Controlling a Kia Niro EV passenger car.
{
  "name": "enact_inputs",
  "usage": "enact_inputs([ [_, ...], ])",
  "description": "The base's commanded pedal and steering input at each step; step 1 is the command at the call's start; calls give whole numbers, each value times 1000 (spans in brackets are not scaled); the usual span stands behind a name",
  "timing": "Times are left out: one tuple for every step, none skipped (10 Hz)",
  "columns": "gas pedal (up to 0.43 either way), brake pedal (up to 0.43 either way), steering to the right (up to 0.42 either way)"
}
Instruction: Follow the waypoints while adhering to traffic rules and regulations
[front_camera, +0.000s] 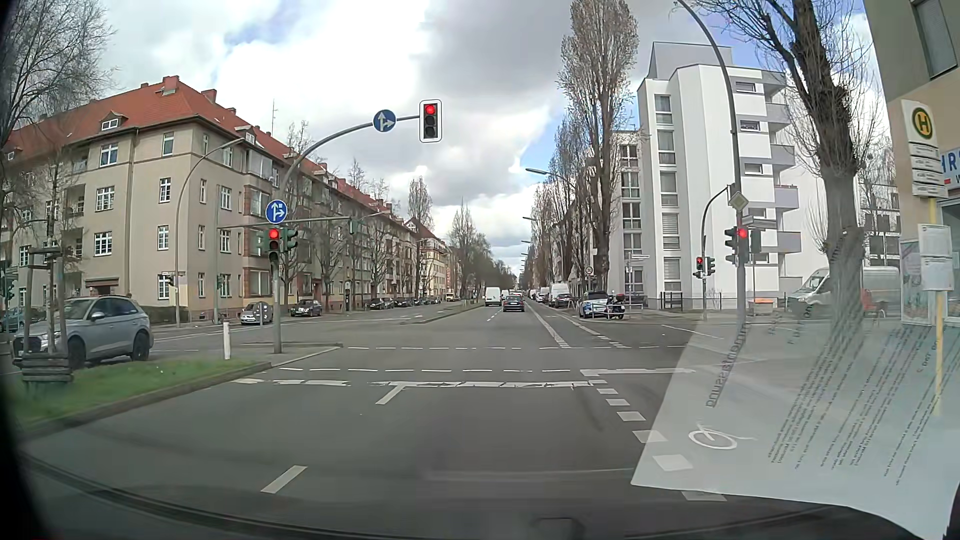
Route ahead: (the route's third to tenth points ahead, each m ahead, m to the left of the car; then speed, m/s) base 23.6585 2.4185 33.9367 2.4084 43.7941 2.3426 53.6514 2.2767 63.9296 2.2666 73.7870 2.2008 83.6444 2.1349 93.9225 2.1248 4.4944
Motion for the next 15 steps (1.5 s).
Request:
enact_inputs([
  [0, 293, -10],
  [0, 293, -6],
  [0, 293, -6],
  [0, 293, -6],
  [0, 293, -6],
  [0, 299, -4],
  [0, 299, -1],
  [0, 305, 3],
  [0, 311, 2],
  [0, 311, 2],
  [0, 311, 3],
  [0, 311, 2],
  [0, 311, 2],
  [0, 311, 2],
  [0, 311, 3],
])
